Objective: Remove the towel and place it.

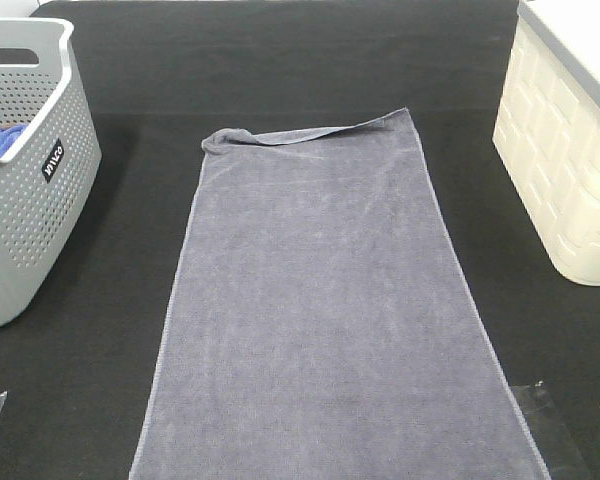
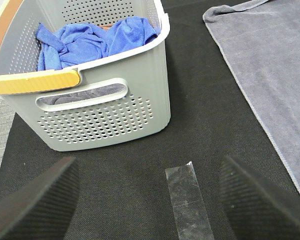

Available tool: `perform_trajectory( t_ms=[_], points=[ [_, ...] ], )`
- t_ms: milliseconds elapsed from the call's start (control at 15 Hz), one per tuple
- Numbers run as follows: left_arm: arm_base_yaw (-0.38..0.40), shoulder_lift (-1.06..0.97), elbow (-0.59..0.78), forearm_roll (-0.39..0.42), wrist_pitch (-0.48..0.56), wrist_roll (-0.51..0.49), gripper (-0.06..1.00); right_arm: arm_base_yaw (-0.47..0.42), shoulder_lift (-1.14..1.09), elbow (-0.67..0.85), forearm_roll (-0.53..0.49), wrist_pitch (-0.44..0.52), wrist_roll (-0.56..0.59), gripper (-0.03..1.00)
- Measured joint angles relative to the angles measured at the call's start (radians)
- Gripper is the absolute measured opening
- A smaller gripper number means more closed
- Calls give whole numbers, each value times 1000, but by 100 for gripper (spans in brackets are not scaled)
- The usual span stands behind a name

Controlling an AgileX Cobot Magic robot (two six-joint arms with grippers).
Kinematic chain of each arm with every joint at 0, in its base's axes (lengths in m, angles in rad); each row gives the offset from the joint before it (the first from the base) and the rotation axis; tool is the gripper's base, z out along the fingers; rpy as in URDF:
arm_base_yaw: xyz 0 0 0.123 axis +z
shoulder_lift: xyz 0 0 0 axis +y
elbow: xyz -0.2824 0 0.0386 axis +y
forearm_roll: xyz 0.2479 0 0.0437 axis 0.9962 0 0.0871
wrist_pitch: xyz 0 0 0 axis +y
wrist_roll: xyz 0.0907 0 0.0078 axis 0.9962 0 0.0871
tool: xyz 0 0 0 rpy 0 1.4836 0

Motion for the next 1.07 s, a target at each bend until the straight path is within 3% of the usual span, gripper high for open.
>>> perform_trajectory(
  t_ms=[1067],
  points=[
    [0, -1, 0, 0, 0, 0, 74, 0, 0, 0, 0, 0, 0, 72]
  ],
)
